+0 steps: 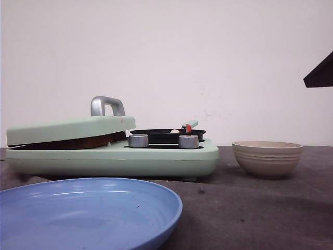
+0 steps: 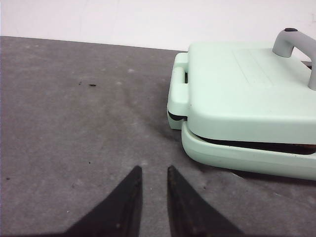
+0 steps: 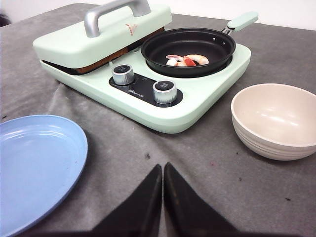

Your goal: Make breakfast with bread and shrimp

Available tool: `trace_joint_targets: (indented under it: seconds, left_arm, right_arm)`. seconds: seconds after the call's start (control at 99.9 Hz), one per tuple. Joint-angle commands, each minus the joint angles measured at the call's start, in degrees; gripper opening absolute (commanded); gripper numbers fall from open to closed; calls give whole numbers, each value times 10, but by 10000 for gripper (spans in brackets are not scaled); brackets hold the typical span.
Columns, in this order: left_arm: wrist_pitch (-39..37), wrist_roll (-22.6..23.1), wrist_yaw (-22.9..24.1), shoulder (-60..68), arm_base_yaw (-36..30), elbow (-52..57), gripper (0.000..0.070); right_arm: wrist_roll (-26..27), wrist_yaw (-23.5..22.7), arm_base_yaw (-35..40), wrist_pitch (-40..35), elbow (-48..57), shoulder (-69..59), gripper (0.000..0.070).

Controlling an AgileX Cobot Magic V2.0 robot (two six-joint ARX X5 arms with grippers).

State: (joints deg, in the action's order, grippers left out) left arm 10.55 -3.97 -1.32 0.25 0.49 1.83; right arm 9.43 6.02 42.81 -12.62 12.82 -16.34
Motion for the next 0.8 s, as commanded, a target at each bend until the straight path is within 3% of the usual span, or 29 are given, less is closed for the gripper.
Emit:
trace_joint_targets:
  seconds: [0.0, 0.22, 0.34, 0.43, 0.6, 0.79]
  left_arm:
    - [2, 5, -1, 0, 0, -10, 0]
    - [2, 5, -1, 0, 0, -10, 0]
    - [2, 5, -1, 0, 0, -10, 0]
    - [2, 5, -1, 0, 0, -10, 0]
    - [2, 5, -1, 0, 0, -10, 0]
    - [2, 5, -1, 0, 0, -10, 0]
  right_arm:
    - [6, 1, 6, 6, 2, 0, 0]
    - [6, 6, 3, 6, 2, 2, 0]
    - [-3, 76, -21, 7, 2, 15, 0]
    - [-45, 122, -72, 7, 2, 25, 0]
    - [-109, 113, -191, 7, 2, 57, 0]
    - [-118, 41, -297, 12, -30, 100, 0]
